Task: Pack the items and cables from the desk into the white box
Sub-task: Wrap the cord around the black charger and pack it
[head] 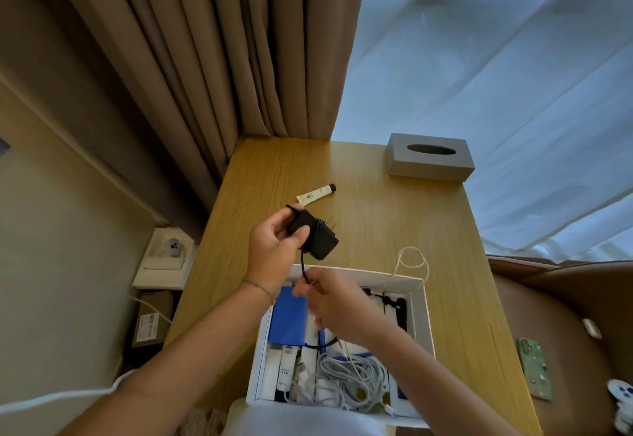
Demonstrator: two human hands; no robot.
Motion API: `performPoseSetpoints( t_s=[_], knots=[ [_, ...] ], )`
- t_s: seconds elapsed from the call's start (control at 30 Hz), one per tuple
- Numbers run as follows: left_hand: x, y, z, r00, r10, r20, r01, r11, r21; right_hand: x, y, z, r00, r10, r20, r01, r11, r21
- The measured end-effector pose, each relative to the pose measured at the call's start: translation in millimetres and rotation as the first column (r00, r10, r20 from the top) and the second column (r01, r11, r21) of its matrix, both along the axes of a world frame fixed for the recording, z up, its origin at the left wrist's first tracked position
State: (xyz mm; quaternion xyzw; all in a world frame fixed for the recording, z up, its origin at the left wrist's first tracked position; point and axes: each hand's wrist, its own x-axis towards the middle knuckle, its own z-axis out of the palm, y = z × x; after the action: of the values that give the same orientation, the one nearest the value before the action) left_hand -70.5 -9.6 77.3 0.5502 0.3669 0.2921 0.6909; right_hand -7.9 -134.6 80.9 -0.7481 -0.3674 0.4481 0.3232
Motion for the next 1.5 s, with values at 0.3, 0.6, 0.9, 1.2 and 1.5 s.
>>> performPoseSetpoints(
  t_s=[0.3, 0.6, 0.9, 1.2, 1.5],
  knots=[
    [-27, -10, -23, 0.889, -0.431, -0.153, 0.441, 0.897, 0.039, 43, -23, -4, 0.931, -0.237, 0.278, 0.156, 0.946, 0.285],
    [-28, -21, -30, 0.886, -0.463, 0.000, 0.460, 0.881, -0.106, 46, -40, -21, 0.813, -0.245, -0.529, 0.303, 0.953, 0.026],
    [-45, -18, -44, 0.822, -0.236, -0.519, 0.467, 0.800, 0.377, 52, -84, -55, 0.983, -0.180, 0.025, 0.182, 0.973, -0.139],
    [-53, 1, -61, 0.833, -0.100, -0.544, 0.398, 0.792, 0.464, 61, -92, -94, 0.946, 0.189, 0.263, -0.070, 0.912, -0.404],
    [-33, 16, -63, 0.843, -0.121, -0.525, 0.423, 0.751, 0.507, 39, -90, -110, 0.799, 0.024, 0.601, 0.152, 0.959, -0.240]
  ],
)
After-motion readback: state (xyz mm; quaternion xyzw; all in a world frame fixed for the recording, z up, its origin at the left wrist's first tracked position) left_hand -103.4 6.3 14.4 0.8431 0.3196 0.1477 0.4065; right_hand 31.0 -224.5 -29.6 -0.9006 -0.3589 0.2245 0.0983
